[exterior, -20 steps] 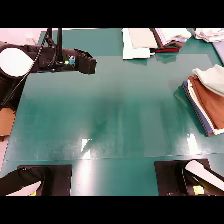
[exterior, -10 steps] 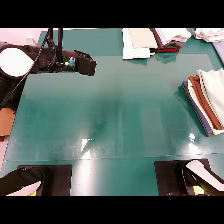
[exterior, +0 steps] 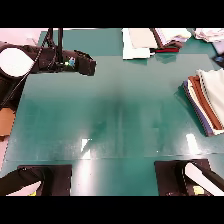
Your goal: Fold the shirts.
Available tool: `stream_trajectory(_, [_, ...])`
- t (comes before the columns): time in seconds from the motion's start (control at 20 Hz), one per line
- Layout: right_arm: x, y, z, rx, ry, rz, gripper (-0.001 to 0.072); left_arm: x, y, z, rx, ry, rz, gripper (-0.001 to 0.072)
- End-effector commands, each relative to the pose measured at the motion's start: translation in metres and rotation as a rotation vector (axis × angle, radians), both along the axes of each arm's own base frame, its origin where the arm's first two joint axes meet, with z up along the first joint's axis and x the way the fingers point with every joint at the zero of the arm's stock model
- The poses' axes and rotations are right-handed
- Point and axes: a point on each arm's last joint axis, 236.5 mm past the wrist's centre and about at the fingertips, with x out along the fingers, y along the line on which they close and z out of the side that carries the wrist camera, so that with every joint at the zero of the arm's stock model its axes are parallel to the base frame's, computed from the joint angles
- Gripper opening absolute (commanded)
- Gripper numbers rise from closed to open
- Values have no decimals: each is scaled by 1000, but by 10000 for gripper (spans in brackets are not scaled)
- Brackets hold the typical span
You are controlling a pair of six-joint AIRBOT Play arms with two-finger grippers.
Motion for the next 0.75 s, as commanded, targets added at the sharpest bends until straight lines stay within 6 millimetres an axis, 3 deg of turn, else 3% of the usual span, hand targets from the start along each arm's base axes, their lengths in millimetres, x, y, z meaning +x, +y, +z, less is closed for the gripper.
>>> stream_trajectory(0.0, [11,109,16,18,-87,234,426,0,0,0,1,0,1,24])
stream_trajectory(0.15, [3,166,13,28,-87,368,28,0,0,0,0,-1,1,24])
stream_trajectory(0.35, [-5,202,-7,35,-28,462,20,0,0,0,0,0,1,23])
stream_trajectory(0.7, [-9,211,-41,41,93,511,20,0,0,0,1,0,1,23])
